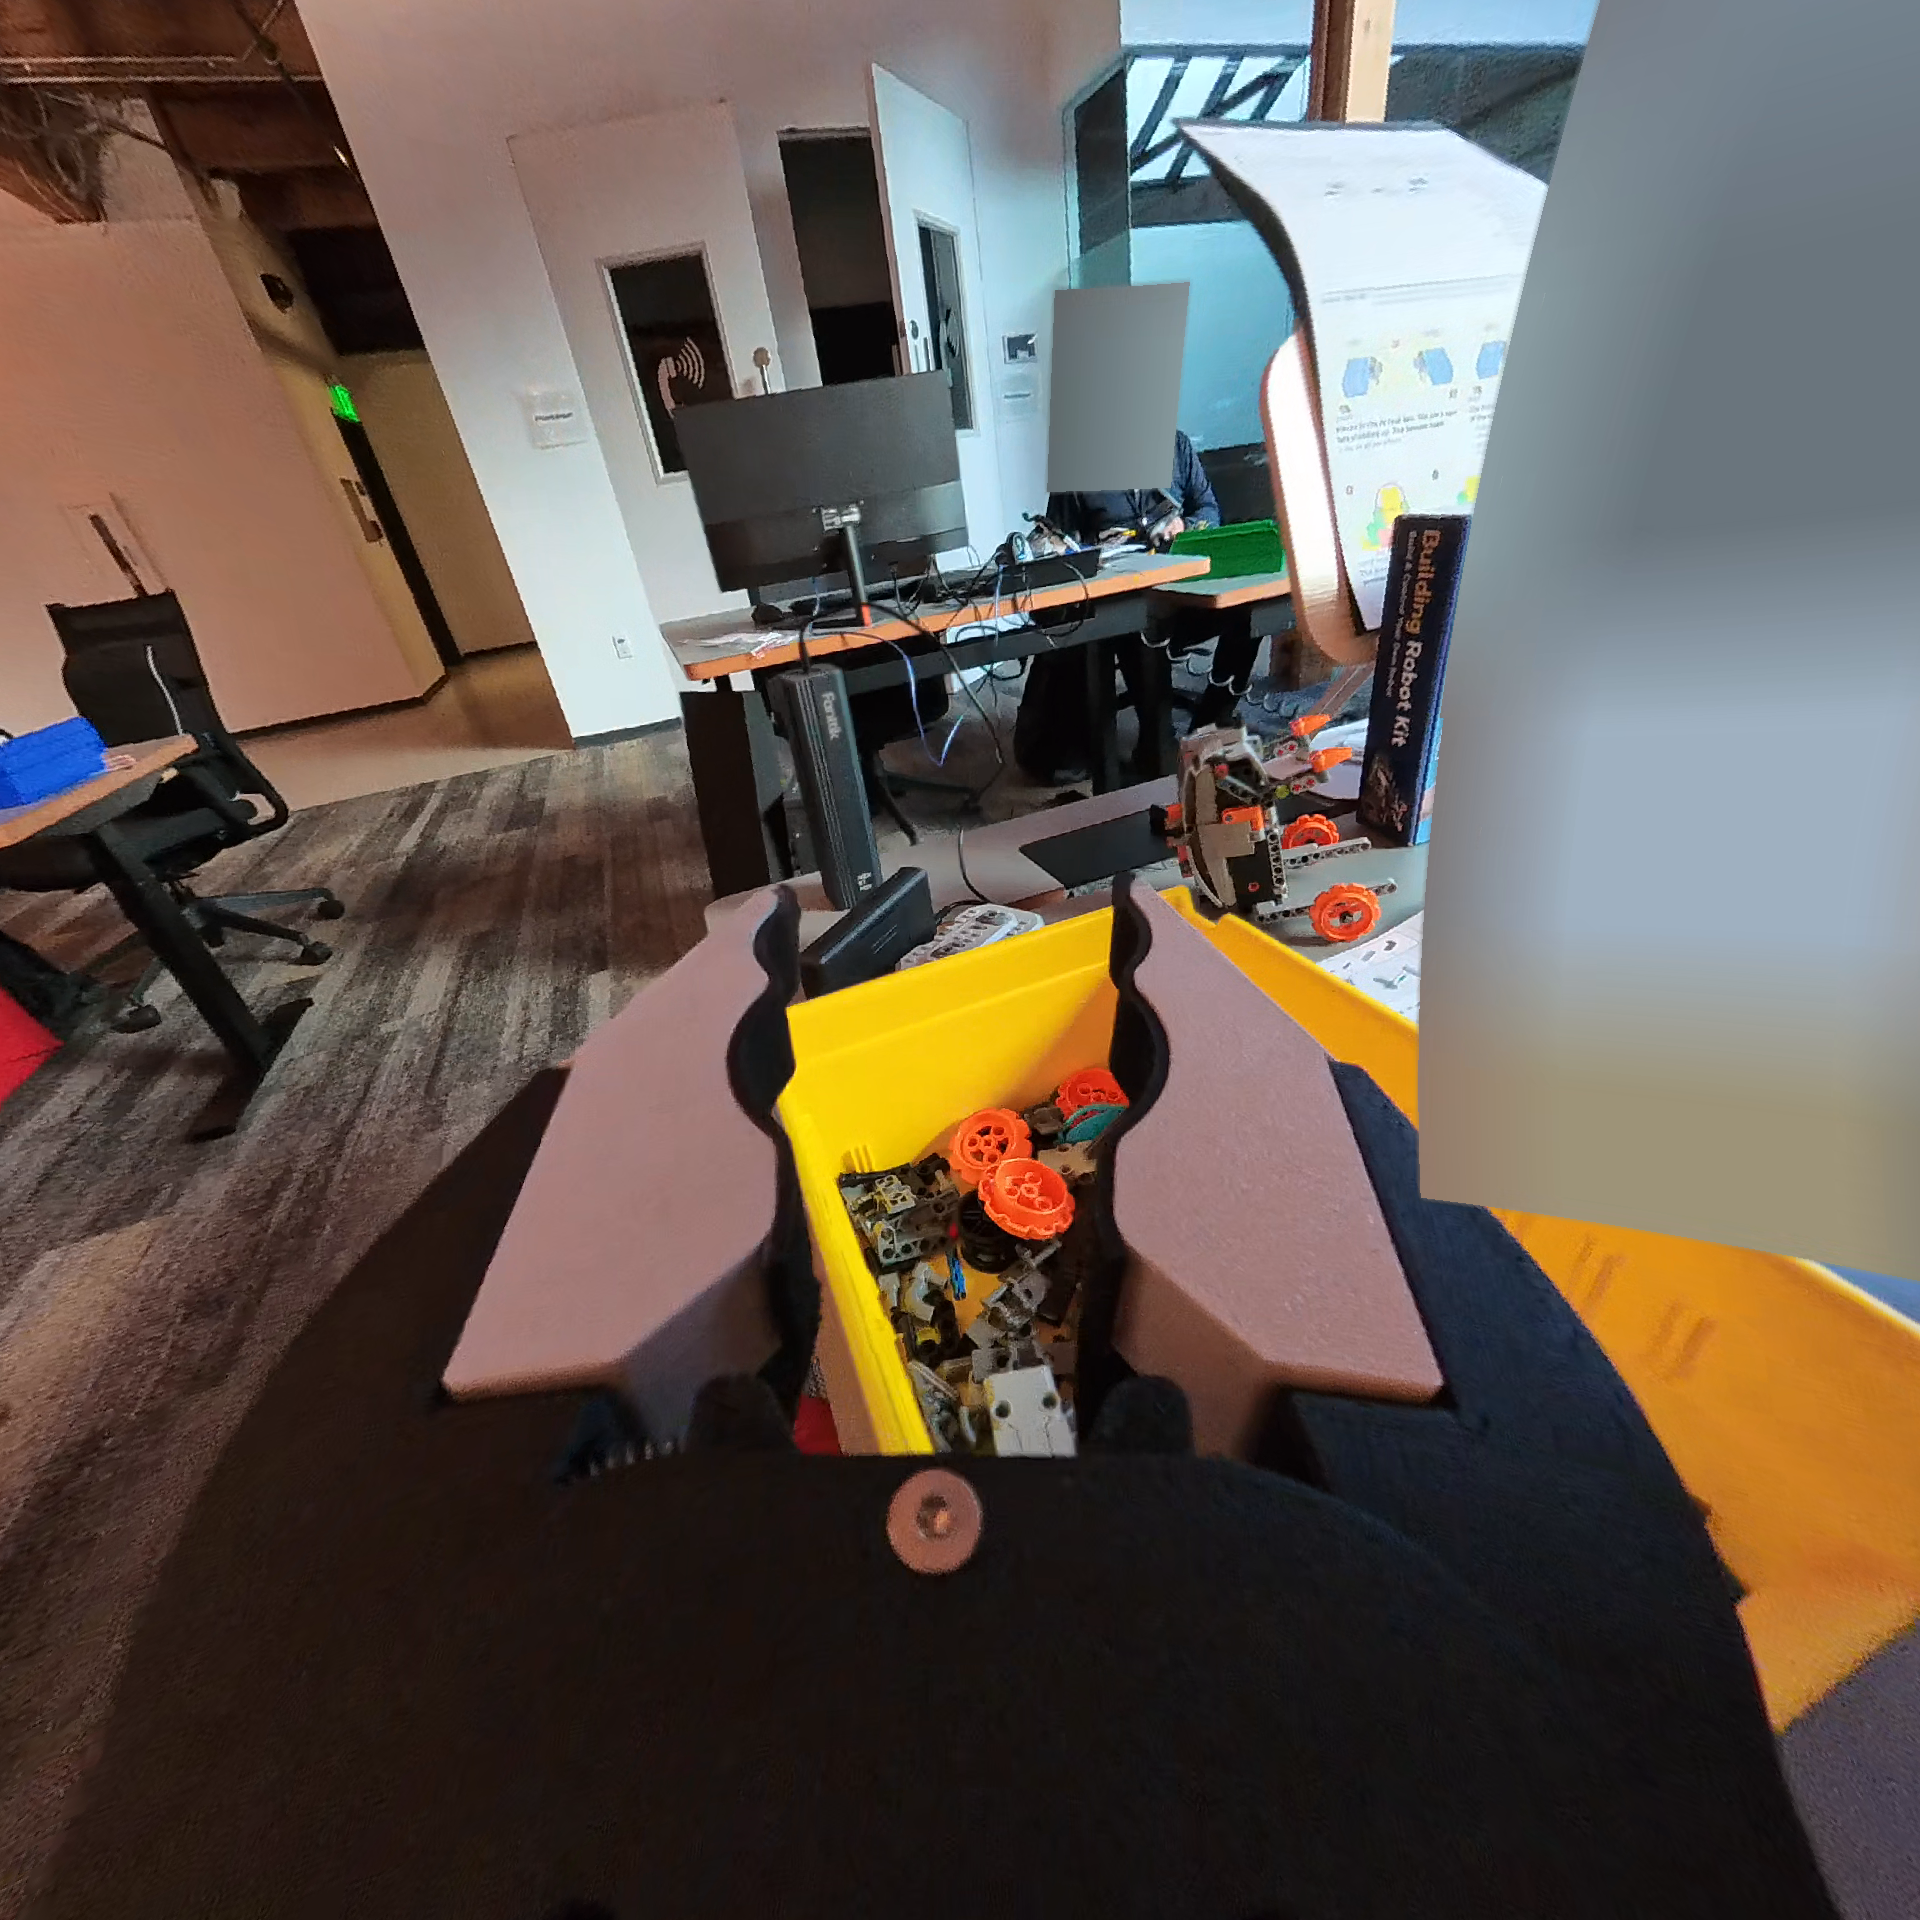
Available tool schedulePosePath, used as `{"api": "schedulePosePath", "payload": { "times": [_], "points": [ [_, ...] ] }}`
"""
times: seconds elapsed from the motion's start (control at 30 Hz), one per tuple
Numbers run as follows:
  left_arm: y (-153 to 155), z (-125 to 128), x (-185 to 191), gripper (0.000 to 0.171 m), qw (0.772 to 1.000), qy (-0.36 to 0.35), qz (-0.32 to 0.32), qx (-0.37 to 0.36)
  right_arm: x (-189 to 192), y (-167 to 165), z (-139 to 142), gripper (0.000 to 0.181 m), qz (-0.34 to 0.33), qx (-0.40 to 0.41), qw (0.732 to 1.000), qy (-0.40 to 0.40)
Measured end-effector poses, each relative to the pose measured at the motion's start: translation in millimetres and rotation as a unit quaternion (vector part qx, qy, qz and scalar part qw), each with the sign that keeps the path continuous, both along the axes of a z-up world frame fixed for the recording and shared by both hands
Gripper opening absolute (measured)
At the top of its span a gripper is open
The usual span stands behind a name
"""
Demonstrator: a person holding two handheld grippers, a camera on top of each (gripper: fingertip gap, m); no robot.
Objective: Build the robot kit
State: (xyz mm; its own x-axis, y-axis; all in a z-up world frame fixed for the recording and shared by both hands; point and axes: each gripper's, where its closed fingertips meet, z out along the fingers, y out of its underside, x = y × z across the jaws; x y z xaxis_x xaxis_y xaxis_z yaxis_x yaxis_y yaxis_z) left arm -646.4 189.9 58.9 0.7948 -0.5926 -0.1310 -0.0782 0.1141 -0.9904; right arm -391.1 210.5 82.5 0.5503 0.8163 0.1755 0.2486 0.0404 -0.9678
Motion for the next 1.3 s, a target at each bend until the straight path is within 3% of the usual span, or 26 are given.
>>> {"api": "schedulePosePath", "payload": {
  "times": [0.1,0.2,0.3,0.43,0.6,0.73,1.0,1.3],
  "points": [
    [2,-7,-18,0.058,1.000,-0.004,0.005,-0.006,-57,10,-9,0.004,0.083,-0.014,0.995,-0.059],
    [6,-8,-40,0.059,1.000,-0.009,0.027,-0.012,-133,12,-37,0.003,0.198,-0.062,0.970,-0.123],
    [4,-6,-65,0.058,0.999,-0.013,0.050,-0.012,-191,25,-88,0.002,0.256,-0.089,0.935,-0.231],
    [1,-1,-91,0.056,0.997,-0.042,0.064,-0.006,-235,41,-156,0.001,0.277,-0.104,0.891,-0.344],
    [9,-10,-109,0.056,0.996,-0.064,0.065,-0.017,-251,41,-210,0.001,0.295,-0.114,0.848,-0.426],
    [15,-19,-121,0.057,0.995,-0.065,0.072,-0.030,-256,45,-227,0.002,0.285,-0.101,0.834,-0.462],
    [14,-22,-136,0.055,0.992,-0.102,0.054,-0.041,-253,56,-238,0.008,0.269,-0.087,0.809,-0.515],
    [11,-19,-142,0.052,0.991,-0.114,0.052,-0.037,-255,54,-240,0.011,0.279,-0.083,0.799,-0.526]
  ]
}}
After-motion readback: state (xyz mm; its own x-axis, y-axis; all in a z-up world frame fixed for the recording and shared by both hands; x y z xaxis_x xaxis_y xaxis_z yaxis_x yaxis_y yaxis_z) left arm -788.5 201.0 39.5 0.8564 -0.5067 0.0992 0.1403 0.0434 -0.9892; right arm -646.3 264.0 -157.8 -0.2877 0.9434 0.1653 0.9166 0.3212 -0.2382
